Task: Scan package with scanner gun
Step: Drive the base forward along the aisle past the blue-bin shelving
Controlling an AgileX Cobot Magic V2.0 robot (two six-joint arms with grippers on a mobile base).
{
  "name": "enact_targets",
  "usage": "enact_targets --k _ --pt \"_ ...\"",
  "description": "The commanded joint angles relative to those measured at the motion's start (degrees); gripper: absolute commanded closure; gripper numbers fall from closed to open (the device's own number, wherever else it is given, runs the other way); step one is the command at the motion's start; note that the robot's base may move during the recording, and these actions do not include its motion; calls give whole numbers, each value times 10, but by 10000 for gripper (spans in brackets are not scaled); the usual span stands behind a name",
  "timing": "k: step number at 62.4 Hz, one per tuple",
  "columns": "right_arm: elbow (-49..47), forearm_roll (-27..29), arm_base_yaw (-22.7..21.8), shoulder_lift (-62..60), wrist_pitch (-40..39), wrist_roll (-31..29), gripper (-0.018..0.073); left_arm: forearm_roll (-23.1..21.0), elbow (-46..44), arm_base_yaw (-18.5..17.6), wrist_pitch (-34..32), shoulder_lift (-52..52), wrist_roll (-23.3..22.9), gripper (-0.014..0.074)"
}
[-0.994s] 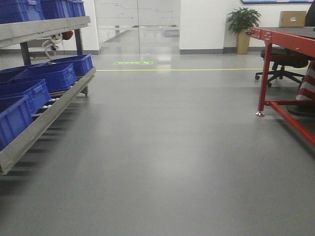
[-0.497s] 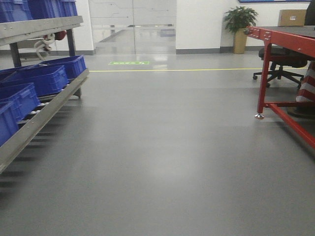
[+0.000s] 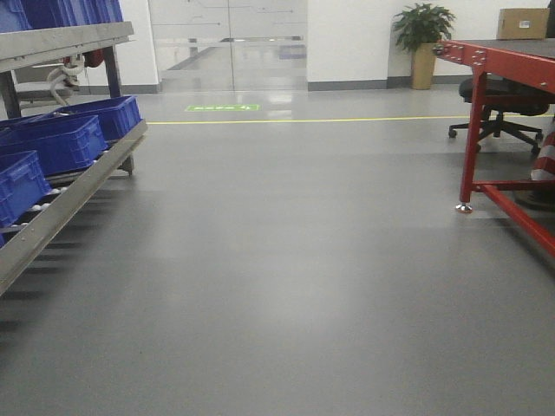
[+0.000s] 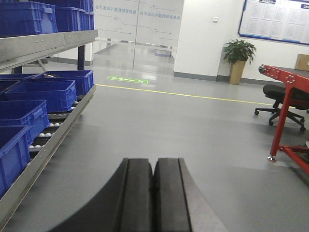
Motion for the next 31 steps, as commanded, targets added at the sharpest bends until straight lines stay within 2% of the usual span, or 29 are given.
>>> enact_targets --k 1,31 --pt "0 2 -3 -1 -11 -4 728 -4 -1 0 -8 -2 -1 708" --pt "0 2 -3 -1 -11 -4 728 -4 -1 0 -8 -2 -1 708"
